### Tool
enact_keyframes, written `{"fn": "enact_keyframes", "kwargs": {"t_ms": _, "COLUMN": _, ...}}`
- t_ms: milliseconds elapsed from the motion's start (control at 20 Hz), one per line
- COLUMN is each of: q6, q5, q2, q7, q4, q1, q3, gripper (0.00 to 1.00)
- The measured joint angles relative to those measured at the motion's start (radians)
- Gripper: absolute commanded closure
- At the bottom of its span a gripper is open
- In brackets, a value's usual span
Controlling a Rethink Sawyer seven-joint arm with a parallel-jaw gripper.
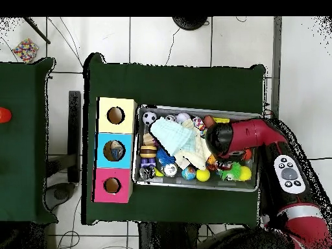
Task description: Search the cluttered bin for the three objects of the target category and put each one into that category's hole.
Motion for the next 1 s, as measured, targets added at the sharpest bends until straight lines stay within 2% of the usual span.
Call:
{"fn": "enact_keyframes", "kwargs": {"t_ms": 600, "q6": -0.016, "q5": 0.029, "q2": -0.089, "q7": 0.000, "q4": 0.030, "q1": 0.008, "q3": 0.000, "gripper": 1.00}}
{"fn": "enact_keyframes", "kwargs": {"t_ms": 850, "q6": -0.044, "q5": 0.076, "q2": -0.137, "q7": 0.000, "q4": 0.068, "q1": 0.002, "q3": 0.002, "gripper": 1.00}}
{"fn": "enact_keyframes", "kwargs": {"t_ms": 1000, "q6": -0.072, "q5": 0.135, "q2": -0.174, "q7": 0.000, "q4": 0.101, "q1": -0.018, "q3": 0.014, "gripper": 1.00}}
